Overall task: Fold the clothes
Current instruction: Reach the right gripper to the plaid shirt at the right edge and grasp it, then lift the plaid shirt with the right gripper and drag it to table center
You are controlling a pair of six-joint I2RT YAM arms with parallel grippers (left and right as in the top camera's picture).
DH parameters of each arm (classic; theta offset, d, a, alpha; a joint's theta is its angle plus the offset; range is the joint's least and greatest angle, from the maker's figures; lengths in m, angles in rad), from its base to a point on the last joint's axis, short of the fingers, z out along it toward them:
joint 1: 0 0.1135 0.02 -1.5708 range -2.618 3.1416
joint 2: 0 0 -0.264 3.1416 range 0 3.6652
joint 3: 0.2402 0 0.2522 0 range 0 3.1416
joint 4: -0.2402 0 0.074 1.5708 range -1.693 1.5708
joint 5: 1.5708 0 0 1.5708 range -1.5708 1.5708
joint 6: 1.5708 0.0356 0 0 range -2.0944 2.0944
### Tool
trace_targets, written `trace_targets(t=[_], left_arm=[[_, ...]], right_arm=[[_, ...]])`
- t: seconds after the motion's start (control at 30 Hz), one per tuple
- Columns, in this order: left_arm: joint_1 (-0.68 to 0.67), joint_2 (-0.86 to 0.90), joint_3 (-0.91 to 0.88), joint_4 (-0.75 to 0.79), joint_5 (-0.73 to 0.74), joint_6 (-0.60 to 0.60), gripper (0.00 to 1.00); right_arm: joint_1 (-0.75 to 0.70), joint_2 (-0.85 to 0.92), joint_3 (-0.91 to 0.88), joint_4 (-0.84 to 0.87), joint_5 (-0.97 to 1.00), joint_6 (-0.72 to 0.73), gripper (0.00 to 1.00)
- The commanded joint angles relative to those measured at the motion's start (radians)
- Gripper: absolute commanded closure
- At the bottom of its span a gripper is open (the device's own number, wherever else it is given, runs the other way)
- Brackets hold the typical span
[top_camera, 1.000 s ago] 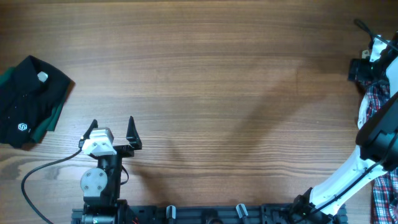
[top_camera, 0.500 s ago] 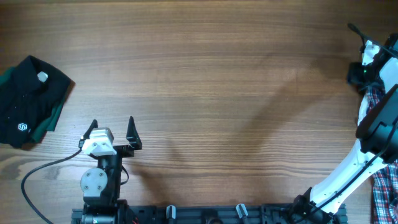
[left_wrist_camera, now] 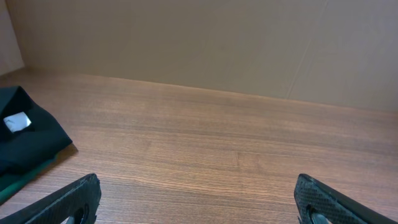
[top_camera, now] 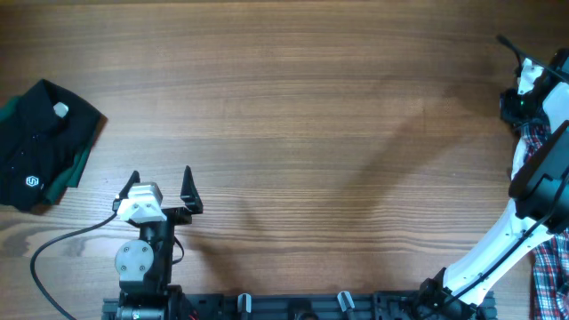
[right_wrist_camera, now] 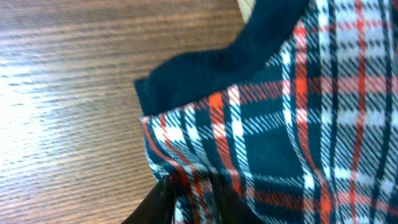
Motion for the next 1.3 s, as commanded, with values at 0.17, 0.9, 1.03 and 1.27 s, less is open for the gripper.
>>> trace_targets(t=[0.17,0.9,1.03,1.27], left_arm=[[-0.007,-0.004,-0.004,0.002,-0.010,0.012,0.00],[-0.007,-0.004,-0.004,0.003,-0.010,0.012,0.00],[-0.007,-0.004,-0.004,0.002,-0.010,0.012,0.00],[-0.007,-0.004,-0.004,0.002,-0.010,0.012,0.00]], right_arm=[[-0.011,0.012,-0.003,-0.064,0.137,0.000,0.26],[0.033,-0.450,0.117,-0.134,0.106,0.213,0.96],[0.033,-0.626,0.117,-0.135,0.076,0.239,0.96],[0.033,-0.914,0.120,-0.141,0.040,0.264,0.96]])
